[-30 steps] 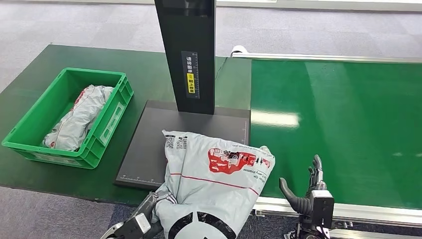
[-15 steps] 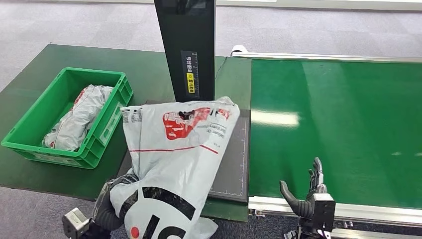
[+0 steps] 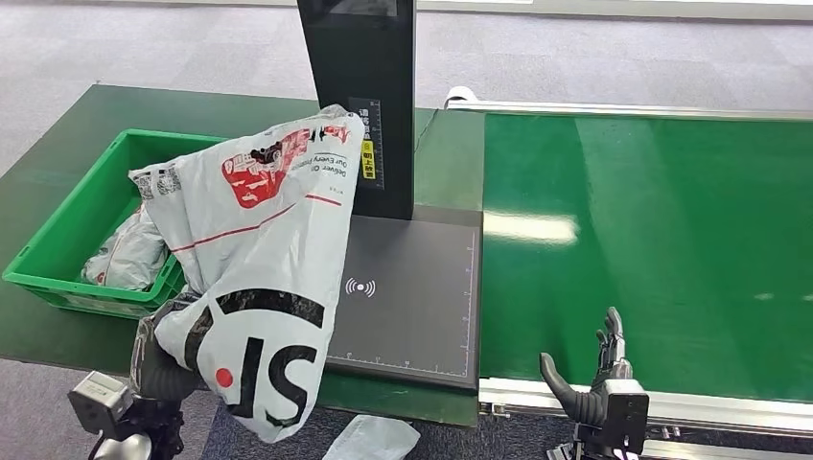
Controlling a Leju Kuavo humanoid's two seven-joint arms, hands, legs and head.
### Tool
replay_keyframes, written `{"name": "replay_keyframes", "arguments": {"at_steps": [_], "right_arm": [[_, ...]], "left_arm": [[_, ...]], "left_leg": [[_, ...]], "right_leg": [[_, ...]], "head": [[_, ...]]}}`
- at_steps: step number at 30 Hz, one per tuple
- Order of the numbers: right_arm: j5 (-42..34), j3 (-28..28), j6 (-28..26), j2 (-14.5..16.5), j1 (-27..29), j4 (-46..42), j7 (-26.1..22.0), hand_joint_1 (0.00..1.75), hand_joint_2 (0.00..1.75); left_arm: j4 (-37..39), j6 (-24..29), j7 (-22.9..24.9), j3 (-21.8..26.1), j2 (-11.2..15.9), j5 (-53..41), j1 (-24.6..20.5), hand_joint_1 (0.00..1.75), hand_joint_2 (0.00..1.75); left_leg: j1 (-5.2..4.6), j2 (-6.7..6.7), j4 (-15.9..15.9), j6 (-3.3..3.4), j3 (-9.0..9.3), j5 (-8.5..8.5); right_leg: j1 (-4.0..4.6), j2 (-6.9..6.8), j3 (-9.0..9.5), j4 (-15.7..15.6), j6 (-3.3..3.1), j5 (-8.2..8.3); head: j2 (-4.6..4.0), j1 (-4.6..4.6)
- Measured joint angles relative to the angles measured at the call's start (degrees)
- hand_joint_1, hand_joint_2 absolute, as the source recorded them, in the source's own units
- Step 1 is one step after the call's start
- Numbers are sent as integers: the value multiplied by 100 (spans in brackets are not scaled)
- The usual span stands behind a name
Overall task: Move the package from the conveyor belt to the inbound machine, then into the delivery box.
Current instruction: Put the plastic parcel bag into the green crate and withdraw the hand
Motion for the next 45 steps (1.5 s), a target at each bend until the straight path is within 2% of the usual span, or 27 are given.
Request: {"name": "replay_keyframes", "arguments": {"at_steps": [4, 11, 19, 23, 27, 31, 36, 41, 45], "right_arm": [[9, 0, -4, 4, 16, -28, 1, 0, 175], [39, 28, 11, 28, 8, -33, 1, 0, 175], [27, 92, -2, 44, 39, -95, 0, 0, 175], [29, 107, -4, 44, 128, -177, 0, 0, 175], [30, 100, -2, 44, 240, -300, 0, 0, 175], [49, 9, 29, 45, 412, -491, 0, 0, 175], [92, -177, 130, 51, 645, -715, 0, 0, 175], [187, -306, 221, 85, 716, -809, 0, 0, 175], [248, -411, 267, 134, 758, -876, 0, 0, 175]], "left_arm": [[254, 967, 1, 2, 13, -696, -325, 175, 175], [1169, 1760, 5, -7, 103, -1369, -1209, 175, 175], [3023, 3187, 213, 3, 307, -2704, -2700, 175, 175], [3785, 3600, 403, 3, 415, -3003, -3278, 175, 175], [4341, 3709, 483, 20, 628, -3086, -3692, 175, 175], [4701, 3686, 466, 134, 904, -3031, -3922, 175, 175], [4920, 3653, 452, 392, 1222, -2882, -3949, 175, 175], [4982, 3617, 435, 670, 1439, -2753, -3790, 175, 175], [4935, 3549, 409, 871, 1505, -2712, -3570, 175, 175]], "left_leg": [[0, 0, 1, 0, 1, 1], [0, 4, 1, 3, 2, 5], [0, 1, 2, 4, 2, 12], [0, 5, 2, 4, 0, 12], [0, 9, 2, 4, -2, 12], [1, 12, 1, 3, -3, 11], [2, 18, 0, 3, -6, 11], [2, 23, 0, 3, -7, 11], [2, 24, 1, 3, -8, 11]], "right_leg": [[0, 0, 0, 0, 0, 1], [0, 2, 1, 1, -1, 3], [0, 2, 1, 2, -2, 7], [0, 3, -1, 3, -2, 9], [1, 6, -5, 3, -3, 8], [3, 8, -7, 3, -4, 7], [5, 11, -9, 3, -5, 6], [5, 15, -11, 3, -4, 6], [5, 15, -12, 3, -4, 6]], "head": [[0, -1], [0, -1], [0, 0], [0, 0], [0, 0], [0, 0], [0, 0], [0, 0], [0, 0]]}}
